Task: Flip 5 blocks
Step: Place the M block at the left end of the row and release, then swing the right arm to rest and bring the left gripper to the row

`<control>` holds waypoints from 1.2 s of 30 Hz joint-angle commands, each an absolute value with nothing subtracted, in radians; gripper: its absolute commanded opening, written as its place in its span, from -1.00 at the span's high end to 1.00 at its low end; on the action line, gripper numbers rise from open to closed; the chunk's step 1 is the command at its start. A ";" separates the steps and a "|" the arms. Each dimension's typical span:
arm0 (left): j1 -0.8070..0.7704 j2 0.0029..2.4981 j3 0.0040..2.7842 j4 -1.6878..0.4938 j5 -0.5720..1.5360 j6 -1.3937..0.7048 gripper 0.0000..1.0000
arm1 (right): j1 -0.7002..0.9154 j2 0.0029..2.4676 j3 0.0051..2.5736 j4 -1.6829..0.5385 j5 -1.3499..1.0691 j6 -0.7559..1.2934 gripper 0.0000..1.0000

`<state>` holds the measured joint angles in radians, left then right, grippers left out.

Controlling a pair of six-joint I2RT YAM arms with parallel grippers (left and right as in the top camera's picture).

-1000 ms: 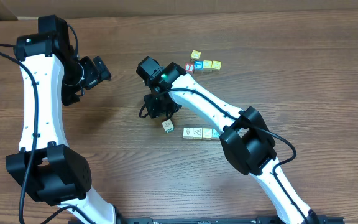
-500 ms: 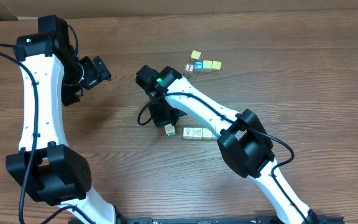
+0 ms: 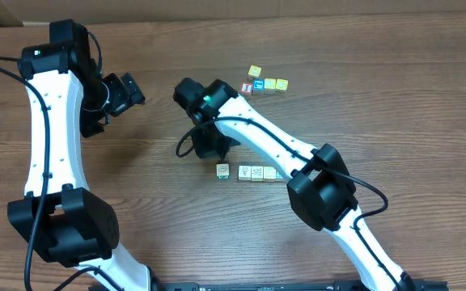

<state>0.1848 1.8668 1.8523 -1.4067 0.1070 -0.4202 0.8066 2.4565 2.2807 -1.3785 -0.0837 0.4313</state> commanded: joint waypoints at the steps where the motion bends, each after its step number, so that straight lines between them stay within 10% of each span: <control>1: 0.182 1.877 1.852 -1.406 0.101 -0.423 -1.00 | 0.821 2.408 2.336 -1.371 -0.165 0.448 0.84; 20: 0.182 1.877 1.852 -1.406 0.101 -0.423 -1.00 | 0.808 2.403 2.320 -1.419 -0.185 0.498 0.92; 36: 0.182 1.877 1.852 -1.356 0.120 -0.439 -0.99 | 0.315 2.306 2.349 -1.626 -0.065 0.464 0.83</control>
<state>0.1848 1.8668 1.8523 -1.4033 0.1070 -0.4202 0.4187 2.3463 2.3268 -1.5925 -0.1440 0.4698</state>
